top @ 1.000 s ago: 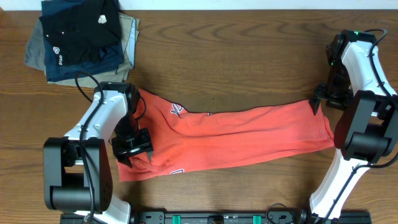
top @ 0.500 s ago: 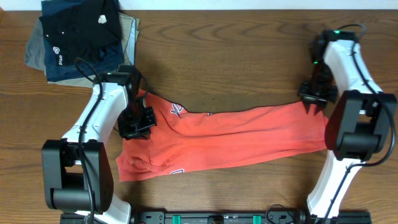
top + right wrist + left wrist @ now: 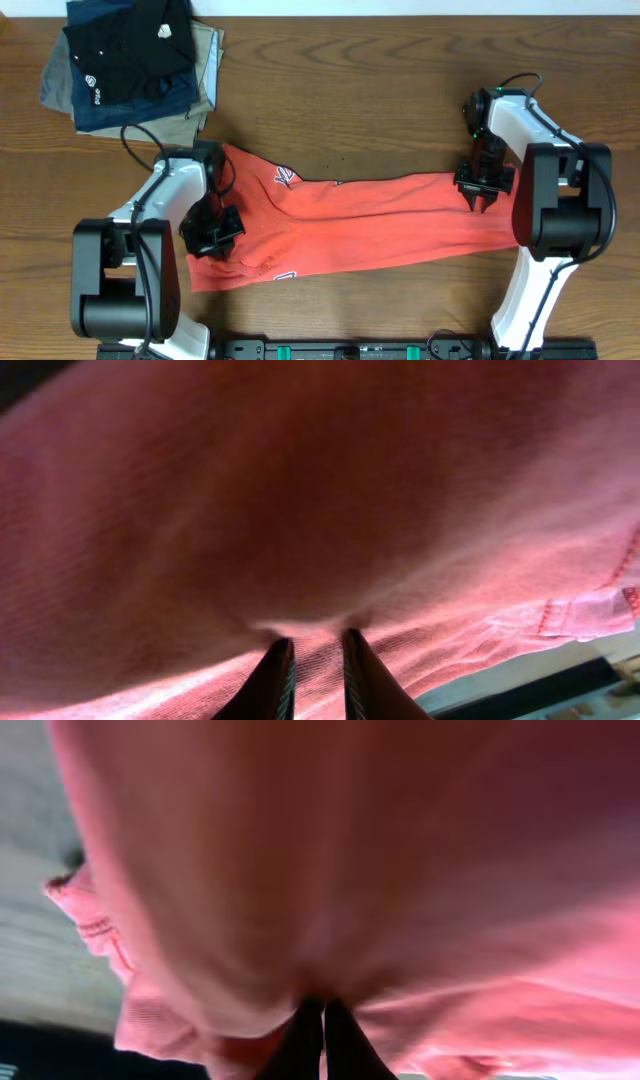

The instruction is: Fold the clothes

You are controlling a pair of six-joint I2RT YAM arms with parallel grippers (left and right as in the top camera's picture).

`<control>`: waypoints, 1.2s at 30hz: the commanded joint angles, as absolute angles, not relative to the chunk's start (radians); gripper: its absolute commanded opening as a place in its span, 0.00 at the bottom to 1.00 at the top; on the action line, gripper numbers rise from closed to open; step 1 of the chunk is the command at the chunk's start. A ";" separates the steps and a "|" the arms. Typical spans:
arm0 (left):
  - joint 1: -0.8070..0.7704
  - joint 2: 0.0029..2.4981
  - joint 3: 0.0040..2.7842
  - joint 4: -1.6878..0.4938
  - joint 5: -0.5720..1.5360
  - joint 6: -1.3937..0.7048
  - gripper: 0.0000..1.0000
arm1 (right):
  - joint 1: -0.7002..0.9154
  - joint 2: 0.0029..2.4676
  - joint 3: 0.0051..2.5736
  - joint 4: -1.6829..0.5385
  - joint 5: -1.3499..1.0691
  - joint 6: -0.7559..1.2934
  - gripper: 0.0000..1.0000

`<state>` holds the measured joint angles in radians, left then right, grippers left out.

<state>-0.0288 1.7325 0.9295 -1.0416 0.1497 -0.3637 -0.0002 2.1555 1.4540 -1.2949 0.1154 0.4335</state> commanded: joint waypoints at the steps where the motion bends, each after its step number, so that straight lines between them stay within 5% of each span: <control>1: 0.015 1.738 0.900 -1.039 0.126 -0.379 0.06 | -0.049 2.144 1.428 -1.282 0.131 0.459 0.18; 17: 0.164 1.676 1.015 -1.139 0.085 -0.380 0.06 | -0.171 2.098 1.605 -1.395 0.152 0.430 0.13; 20: 0.154 1.597 1.045 -1.159 0.086 -0.379 0.06 | -0.171 2.035 1.653 -1.424 0.154 0.430 0.33; 21: 0.150 1.560 1.046 -1.162 0.086 -0.379 0.06 | -0.172 2.003 1.659 -1.427 0.154 0.430 0.50; 22: 0.149 1.534 1.046 -1.163 0.086 -0.379 0.06 | -0.175 1.979 1.659 -1.426 0.154 0.432 0.81; 23: 0.149 1.505 1.046 -1.164 0.086 -0.379 0.10 | -0.184 1.950 1.658 -1.426 0.154 0.433 0.99; 26: 0.149 1.448 1.046 -1.163 0.085 -0.379 0.64 | -0.228 1.904 1.654 -1.419 0.158 0.433 0.99; 27: 0.149 1.438 1.046 -1.162 0.085 -0.379 0.72 | -0.249 1.896 1.649 -1.412 0.160 0.433 0.99; 34: 0.149 1.432 1.044 -1.162 0.085 -0.379 0.82 | -0.427 1.891 1.531 -1.268 0.078 0.328 0.97; 36: 0.149 1.432 1.044 -1.162 0.085 -0.379 0.82 | -0.462 1.892 1.465 -1.188 0.017 0.238 0.87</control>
